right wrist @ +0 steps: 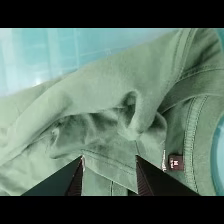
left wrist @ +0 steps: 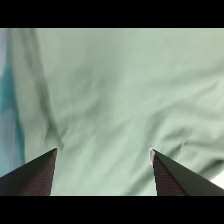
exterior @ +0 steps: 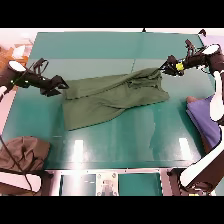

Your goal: Fold the shirts.

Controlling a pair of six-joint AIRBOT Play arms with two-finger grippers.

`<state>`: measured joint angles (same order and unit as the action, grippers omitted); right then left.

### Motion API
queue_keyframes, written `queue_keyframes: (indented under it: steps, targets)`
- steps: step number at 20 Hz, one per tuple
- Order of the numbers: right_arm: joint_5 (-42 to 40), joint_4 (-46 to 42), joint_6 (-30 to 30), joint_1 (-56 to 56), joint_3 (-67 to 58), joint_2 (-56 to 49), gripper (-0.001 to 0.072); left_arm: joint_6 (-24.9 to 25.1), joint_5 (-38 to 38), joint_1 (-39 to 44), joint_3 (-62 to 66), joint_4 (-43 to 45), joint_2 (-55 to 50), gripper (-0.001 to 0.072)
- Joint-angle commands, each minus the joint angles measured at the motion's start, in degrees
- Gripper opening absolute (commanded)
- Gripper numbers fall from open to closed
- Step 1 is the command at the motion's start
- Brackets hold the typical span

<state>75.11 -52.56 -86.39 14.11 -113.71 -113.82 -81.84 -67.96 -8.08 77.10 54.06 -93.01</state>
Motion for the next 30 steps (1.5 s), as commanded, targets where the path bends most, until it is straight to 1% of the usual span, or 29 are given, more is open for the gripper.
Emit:
queue_keyframes:
  steps: [1, 2, 6, 10, 11, 12, 13, 14, 15, 18, 19, 20, 23, 24, 25, 28, 30]
  targets:
    - [0.8, 0.0, 0.0, 0.0, -0.1, 0.0, 0.0375, -1.2, -1.5, 0.0, -2.3, 1.7, -0.1, 0.0659]
    - [1.2, 0.0, 0.0, 0.0, -0.1, 0.0, 0.0375, -1.3, 1.1, 0.5, -3.6, 0.8, -0.1, 0.0659]
    - [2.6, 0.0, 0.0, 0.0, -0.1, 0.0, 0.0374, -1.2, 6.3, 3.6, -5.1, -0.2, -0.7, 0.0659]
    - [3.9, 0.0, 0.0, 0.0, -0.1, 0.0, 0.0374, -1.2, 8.5, 6.0, -5.2, -0.7, -3.3, 0.0658]
    - [4.5, 0.0, 0.0, 0.1, -0.1, 0.0, 0.0374, -1.2, 9.4, 6.0, -5.2, -0.5, -3.5, 0.0619]
    - [5.4, 0.0, 0.0, 0.4, -0.1, 0.0, 0.0373, -1.1, 10.3, 5.9, -4.9, -0.5, -3.5, 0.0437]
    - [6.4, 0.0, 0.0, 0.9, -0.1, 0.0, 0.036, -0.7, 10.8, 5.6, -4.2, -0.5, -3.5, 0.0318]
    - [7.3, 0.0, 0.0, 1.4, -0.1, 0.0, 0.0353, -0.6, 11.0, 5.2, -3.4, -0.4, -3.5, 0.0255]
    - [7.7, 0.0, 0.0, 2.1, -0.1, 0.2, 0.0354, -0.6, 10.9, 4.8, -2.5, -0.1, -3.5, 0.0237]
    - [7.8, 0.6, -0.1, 3.9, -0.1, 0.4, 0.0357, -0.6, 8.5, 4.3, -0.8, 1.2, -3.5, 0.0236]
    - [8.2, 0.7, -0.1, 4.1, -0.1, 0.4, 0.0357, -0.6, 8.3, 4.2, -0.3, 2.0, -3.5, 0.0091]
    - [8.4, 0.7, -0.1, 4.1, -0.1, 0.4, 0.0355, -0.7, 8.4, 4.2, 0.1, 2.4, -3.5, 0.0027]
    - [8.3, 0.7, -0.1, 4.1, -0.1, 0.4, 0.0355, -0.7, 8.2, 4.2, 1.7, 3.0, -3.3, 0.0028]
    - [8.4, 0.7, -0.1, 4.1, -0.1, 0.4, 0.0355, -0.7, 7.1, 4.2, 1.7, 3.0, -3.2, 0.0213]
    - [8.8, 0.7, -0.1, 4.1, -0.1, 0.4, 0.0355, -0.9, 5.4, 4.1, 1.7, 3.4, -3.2, 0.054]
    - [9.4, 0.7, -0.1, 4.2, -0.1, 0.4, 0.0355, -2.3, 0.4, 2.7, 1.6, 5.6, -3.1, 0.0537]
    - [9.4, 0.7, -0.1, 4.2, -0.1, 0.4, 0.0354, -2.8, -1.4, 2.3, 0.9, 7.1, -3.1, 0.0536]
